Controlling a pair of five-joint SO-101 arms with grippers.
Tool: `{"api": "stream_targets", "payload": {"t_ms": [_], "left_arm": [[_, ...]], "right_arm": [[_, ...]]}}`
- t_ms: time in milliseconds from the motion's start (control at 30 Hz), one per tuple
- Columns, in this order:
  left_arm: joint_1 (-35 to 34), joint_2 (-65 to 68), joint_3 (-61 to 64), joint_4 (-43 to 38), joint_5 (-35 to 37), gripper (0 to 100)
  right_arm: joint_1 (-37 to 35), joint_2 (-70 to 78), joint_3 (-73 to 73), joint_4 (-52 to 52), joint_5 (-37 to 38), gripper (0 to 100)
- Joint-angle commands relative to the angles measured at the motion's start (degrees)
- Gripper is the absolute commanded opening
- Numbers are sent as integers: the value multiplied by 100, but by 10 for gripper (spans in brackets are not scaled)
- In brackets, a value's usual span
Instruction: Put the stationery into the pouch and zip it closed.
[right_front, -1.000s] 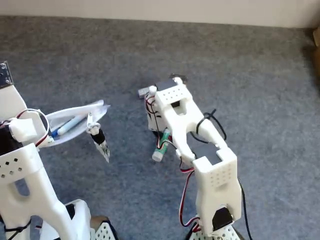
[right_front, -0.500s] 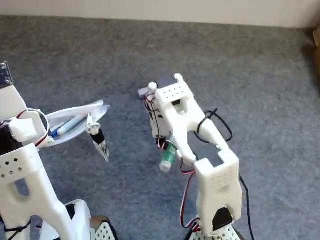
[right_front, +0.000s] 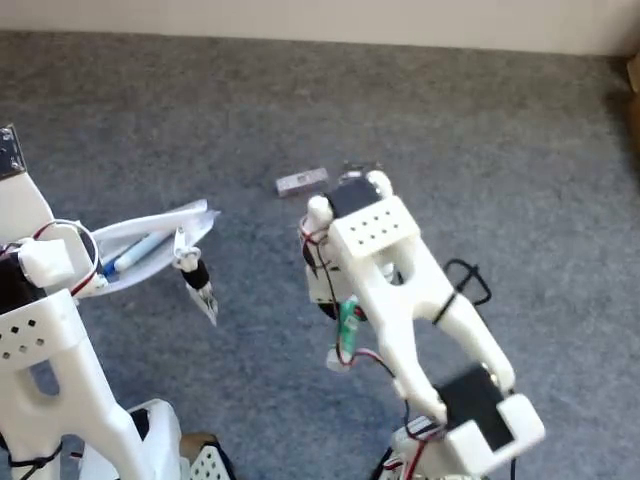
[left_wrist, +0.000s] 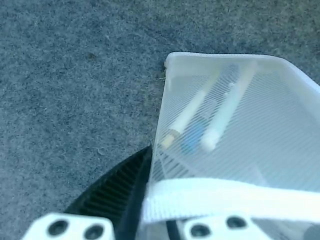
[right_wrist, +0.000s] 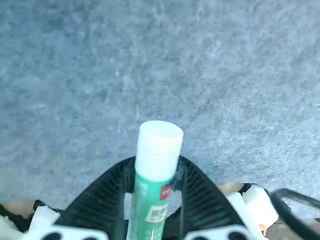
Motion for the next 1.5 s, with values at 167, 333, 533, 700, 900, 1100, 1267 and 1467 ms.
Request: {"api": "stream_targets", "payload": {"t_ms": [167,333,533,700,900,1100,1267,1467], "left_arm": [[400,-66,-57,-35,53,5],[699,-66,-48,-35,-97,5],[840,-66,-48,-35,-141,5],[971,-66,-13,-35,-149,5],[971,-66,-13,-35,-149,5],[980,-66,-31,-35,-158,5],[1086,-57,-101,-79,-158,5],[1420,-31,-646,-35,-149,5]], "right_arm": [[-338,-1534,259,110,88,4],[-822,-2404,251,110,88,4],[-1385,-3319,224,92,88,4],[-1640,-4013,251,-321,88,4],[-2185,-4787,251,-980,88,4],[-2343,-5385,259,-1490,88,4],[-2343,-5710,259,-1982,88,4],[-2343,-6105,259,-2853,818,4]]}}
